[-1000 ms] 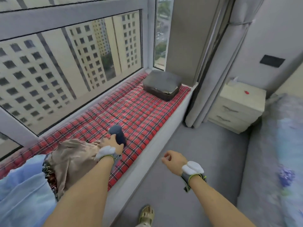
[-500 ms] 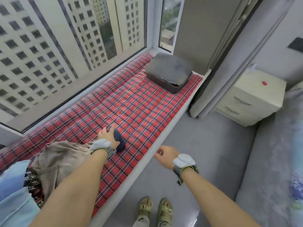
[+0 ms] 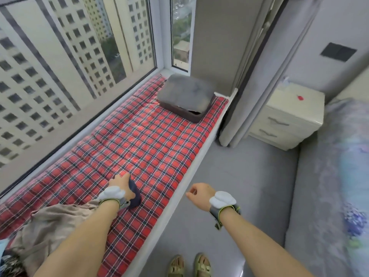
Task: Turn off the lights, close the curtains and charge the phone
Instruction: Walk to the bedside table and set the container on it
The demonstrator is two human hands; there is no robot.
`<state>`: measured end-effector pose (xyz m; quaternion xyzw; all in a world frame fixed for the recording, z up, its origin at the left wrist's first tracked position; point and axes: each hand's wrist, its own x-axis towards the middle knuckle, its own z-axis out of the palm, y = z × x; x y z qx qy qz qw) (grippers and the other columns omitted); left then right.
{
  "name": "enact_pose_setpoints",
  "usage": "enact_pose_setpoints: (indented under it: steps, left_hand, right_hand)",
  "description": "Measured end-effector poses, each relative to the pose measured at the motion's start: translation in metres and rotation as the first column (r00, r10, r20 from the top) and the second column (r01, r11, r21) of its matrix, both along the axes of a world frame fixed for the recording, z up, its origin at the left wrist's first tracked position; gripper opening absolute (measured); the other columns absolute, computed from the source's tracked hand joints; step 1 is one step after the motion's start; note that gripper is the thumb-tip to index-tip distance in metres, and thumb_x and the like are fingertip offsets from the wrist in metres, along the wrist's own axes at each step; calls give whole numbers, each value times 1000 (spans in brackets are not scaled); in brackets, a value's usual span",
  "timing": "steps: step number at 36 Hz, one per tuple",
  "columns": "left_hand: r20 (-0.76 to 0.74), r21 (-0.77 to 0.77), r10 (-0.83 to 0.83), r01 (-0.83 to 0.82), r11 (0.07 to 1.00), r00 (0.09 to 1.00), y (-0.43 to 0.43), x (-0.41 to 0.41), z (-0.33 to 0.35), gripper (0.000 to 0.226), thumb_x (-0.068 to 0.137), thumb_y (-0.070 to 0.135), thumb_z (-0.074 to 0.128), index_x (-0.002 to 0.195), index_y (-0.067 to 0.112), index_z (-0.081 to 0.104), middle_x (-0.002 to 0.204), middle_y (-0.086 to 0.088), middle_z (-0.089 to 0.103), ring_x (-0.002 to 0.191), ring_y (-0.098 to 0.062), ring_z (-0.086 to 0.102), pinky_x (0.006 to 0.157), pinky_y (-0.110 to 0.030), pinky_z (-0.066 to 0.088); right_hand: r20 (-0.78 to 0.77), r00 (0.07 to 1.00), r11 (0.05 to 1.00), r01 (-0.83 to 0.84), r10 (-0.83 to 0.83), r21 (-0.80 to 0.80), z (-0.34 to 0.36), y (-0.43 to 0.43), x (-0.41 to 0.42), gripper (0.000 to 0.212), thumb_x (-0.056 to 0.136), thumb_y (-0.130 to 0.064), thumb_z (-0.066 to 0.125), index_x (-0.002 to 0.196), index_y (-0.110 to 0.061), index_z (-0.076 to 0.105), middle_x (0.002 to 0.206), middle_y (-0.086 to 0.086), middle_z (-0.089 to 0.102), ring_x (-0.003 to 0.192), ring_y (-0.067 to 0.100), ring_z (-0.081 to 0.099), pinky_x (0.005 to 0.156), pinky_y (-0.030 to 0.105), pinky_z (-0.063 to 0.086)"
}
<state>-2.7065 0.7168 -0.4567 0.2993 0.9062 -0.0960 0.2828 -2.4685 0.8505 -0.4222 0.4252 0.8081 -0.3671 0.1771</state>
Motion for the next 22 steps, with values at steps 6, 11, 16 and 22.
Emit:
enact_pose_setpoints:
  steps: [6, 11, 16, 22]
  left_hand:
    - [82, 113, -165, 155, 981, 983, 65, 13, 34, 52, 65, 28, 67, 112, 18, 47, 95, -6, 47, 80, -28, 57, 58, -28, 48]
    - [98, 172, -314, 295, 940, 944, 135, 37, 54, 62, 65, 29, 71, 121, 21, 45, 102, -5, 50, 88, -27, 59, 73, -33, 55]
    - [69, 194, -485, 466, 863, 872, 235, 90, 74, 77, 70, 40, 70, 135, 14, 37, 128, -9, 54, 109, -27, 60, 88, -33, 54]
    - [69, 391, -556, 491, 779, 828, 338, 164, 98, 68, 65, 38, 73, 122, 13, 44, 119, -4, 56, 99, -21, 57, 78, -29, 49]
  right_hand:
    - [-49, 991, 992, 124, -123, 11, 18, 35, 18, 31, 91, -38, 47, 104, -14, 63, 111, 5, 66, 98, 25, 62, 83, 34, 50]
    - [-76, 973, 975, 221, -220, 5, 30, 68, 38, 32, 91, -37, 48, 104, -12, 63, 110, 6, 66, 97, 25, 63, 82, 33, 49]
    - [-78, 955, 957, 290, -288, 25, 47, 136, 77, 24, 93, -33, 48, 94, -14, 63, 98, 9, 63, 84, 22, 56, 72, 27, 42]
    - [-73, 926, 921, 376, -371, 96, 66, 226, 140, 29, 92, -30, 50, 106, -11, 66, 115, 9, 67, 90, 21, 59, 76, 27, 44]
